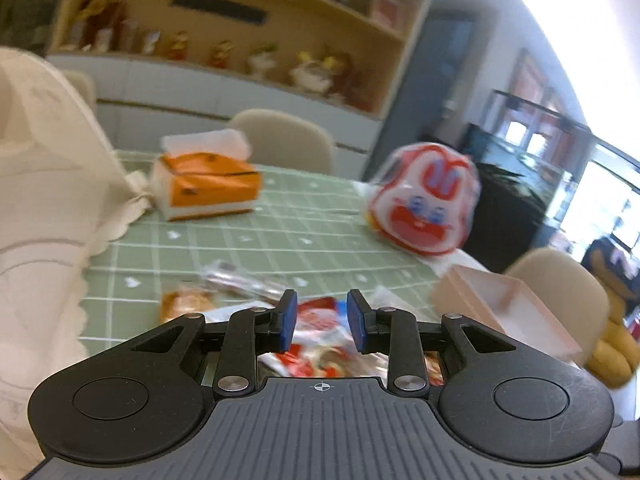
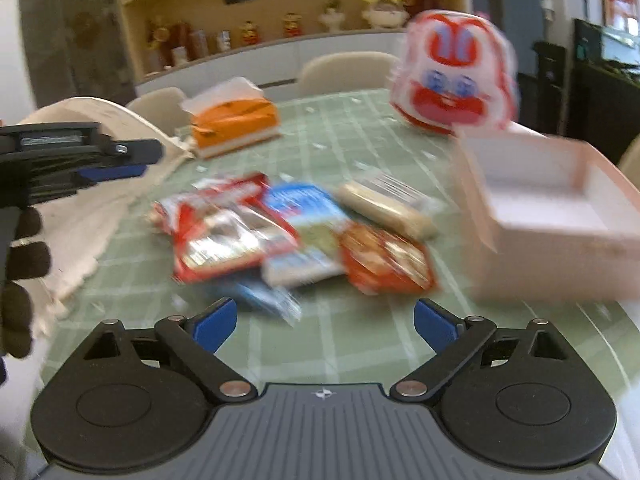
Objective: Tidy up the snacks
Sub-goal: 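Reach the right tool to the red roast-duck bag and grasp it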
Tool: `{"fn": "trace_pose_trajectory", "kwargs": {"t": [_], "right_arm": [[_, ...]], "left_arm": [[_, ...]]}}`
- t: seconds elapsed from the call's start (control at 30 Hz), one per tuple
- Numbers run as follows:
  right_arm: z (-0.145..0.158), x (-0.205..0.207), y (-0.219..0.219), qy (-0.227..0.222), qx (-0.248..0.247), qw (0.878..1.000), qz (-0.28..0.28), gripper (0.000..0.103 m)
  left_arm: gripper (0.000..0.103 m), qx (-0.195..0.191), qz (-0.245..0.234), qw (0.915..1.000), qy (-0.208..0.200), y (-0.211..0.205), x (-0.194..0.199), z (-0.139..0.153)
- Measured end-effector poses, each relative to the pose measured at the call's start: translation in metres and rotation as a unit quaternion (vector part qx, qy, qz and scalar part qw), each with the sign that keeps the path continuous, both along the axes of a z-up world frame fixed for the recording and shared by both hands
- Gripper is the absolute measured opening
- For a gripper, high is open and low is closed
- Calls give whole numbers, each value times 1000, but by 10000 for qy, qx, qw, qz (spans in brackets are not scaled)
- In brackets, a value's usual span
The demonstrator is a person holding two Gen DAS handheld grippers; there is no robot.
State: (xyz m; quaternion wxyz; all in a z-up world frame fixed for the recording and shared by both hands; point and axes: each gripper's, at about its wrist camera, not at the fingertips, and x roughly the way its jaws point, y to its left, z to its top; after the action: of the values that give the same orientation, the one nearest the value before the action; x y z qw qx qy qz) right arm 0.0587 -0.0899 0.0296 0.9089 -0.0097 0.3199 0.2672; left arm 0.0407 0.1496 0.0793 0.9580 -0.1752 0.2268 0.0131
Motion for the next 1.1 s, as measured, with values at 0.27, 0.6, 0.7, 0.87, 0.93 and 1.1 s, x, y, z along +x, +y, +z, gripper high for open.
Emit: {"fn": "trace_pose_trajectory", "kwargs": {"t": [0.27, 0.6, 0.7, 0.87, 0.93, 1.1], "right_arm": [[-5, 68, 91, 136, -74, 9985, 524, 97], [2, 75, 97, 411, -12, 9966, 713, 54], [4, 62, 70, 532, 88, 9966, 628, 47], [-3, 33, 20, 592, 169, 9971, 447, 42], [-4, 21, -4, 639, 277, 9970, 327, 41], [-11, -3, -61, 552, 394, 9975, -187, 40]], "left_arm": [[32, -468, -305, 9974, 453, 20, 11, -11], [32, -1176, -202, 9898, 777, 48, 20, -28], [32, -1115, -243, 9896, 877, 45, 24, -34], [32, -993, -540, 9890, 956, 31, 28, -41], [32, -995, -633, 9890, 896, 27, 26, -41], [32, -842, -198, 9956, 360, 34, 14, -27]]}}
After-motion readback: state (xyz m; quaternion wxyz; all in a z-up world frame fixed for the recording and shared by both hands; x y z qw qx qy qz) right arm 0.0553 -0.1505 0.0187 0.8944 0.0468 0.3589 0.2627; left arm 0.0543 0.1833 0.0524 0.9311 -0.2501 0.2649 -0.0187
